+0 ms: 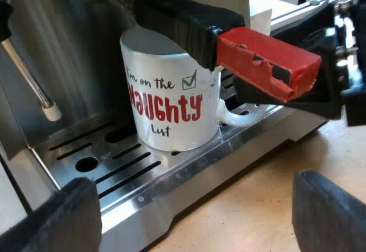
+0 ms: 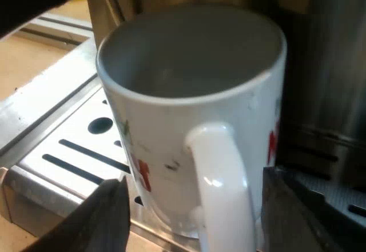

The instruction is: Place mug into machine

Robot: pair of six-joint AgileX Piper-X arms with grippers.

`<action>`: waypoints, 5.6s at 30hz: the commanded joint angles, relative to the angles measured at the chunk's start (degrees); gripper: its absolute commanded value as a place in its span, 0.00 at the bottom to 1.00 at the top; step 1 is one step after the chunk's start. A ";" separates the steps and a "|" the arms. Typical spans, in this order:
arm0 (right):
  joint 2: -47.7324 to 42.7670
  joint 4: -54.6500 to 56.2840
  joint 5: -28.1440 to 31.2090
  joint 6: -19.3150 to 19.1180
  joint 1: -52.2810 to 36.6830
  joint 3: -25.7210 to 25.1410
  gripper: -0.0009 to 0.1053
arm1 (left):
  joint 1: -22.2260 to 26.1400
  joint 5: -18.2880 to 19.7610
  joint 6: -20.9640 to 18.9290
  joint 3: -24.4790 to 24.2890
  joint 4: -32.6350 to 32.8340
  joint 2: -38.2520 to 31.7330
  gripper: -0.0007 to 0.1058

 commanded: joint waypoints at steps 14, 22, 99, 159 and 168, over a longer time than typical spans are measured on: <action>10.93 -2.25 1.90 -1.78 -0.16 -10.48 0.29 | -0.09 -0.91 -0.10 -0.10 -0.36 0.13 0.67; 11.79 -2.67 8.21 -1.67 -0.82 -11.32 0.29 | -0.09 -0.91 -0.10 -0.10 -0.36 0.13 0.67; -13.44 27.82 22.19 -3.09 17.67 -20.28 0.01 | -0.09 -0.48 -0.35 -31.08 25.13 -0.33 0.67; -20.55 52.18 18.34 -1.61 15.64 -30.59 0.63 | -0.09 -1.02 -3.20 -31.64 25.19 -0.15 0.67; -28.72 65.01 18.34 -0.36 6.89 -30.59 0.63 | -0.09 -8.55 -5.44 -39.71 24.87 7.80 0.67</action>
